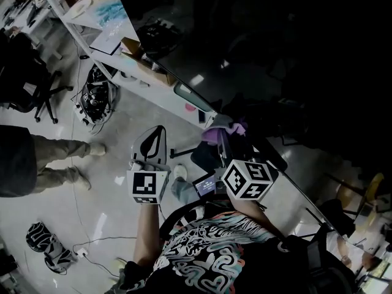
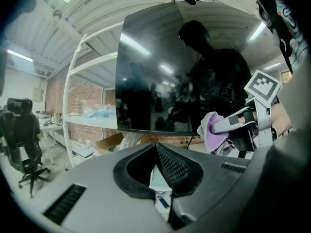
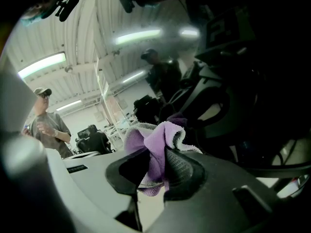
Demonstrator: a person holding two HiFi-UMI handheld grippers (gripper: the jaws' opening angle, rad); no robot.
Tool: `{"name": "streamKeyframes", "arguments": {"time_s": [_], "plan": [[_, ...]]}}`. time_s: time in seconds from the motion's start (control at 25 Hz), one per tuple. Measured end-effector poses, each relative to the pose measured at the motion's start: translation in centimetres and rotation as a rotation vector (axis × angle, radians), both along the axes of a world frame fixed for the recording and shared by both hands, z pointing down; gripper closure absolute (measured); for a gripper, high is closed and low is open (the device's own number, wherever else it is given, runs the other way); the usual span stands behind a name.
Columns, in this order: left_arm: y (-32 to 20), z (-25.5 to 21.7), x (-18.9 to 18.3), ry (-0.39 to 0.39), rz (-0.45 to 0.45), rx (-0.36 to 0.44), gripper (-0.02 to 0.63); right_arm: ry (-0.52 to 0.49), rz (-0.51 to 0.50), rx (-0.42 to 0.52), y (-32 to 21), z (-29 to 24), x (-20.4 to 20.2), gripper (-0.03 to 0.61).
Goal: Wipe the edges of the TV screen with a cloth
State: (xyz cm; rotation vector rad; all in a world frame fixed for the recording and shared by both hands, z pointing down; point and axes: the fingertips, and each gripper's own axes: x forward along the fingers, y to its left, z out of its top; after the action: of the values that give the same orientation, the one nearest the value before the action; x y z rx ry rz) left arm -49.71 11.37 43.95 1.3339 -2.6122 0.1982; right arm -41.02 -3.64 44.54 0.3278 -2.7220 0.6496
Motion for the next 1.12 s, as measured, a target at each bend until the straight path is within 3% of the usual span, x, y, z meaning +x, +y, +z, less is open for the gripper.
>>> {"name": "streamKeyframes", "arguments": {"time_s": [1.12], "plan": [[1.7,0.5,-5.6,0.018,-0.015,0.0,0.595,-0.002,0.016,-0.032,1.2,0.0,-5.6,0.471]]}}
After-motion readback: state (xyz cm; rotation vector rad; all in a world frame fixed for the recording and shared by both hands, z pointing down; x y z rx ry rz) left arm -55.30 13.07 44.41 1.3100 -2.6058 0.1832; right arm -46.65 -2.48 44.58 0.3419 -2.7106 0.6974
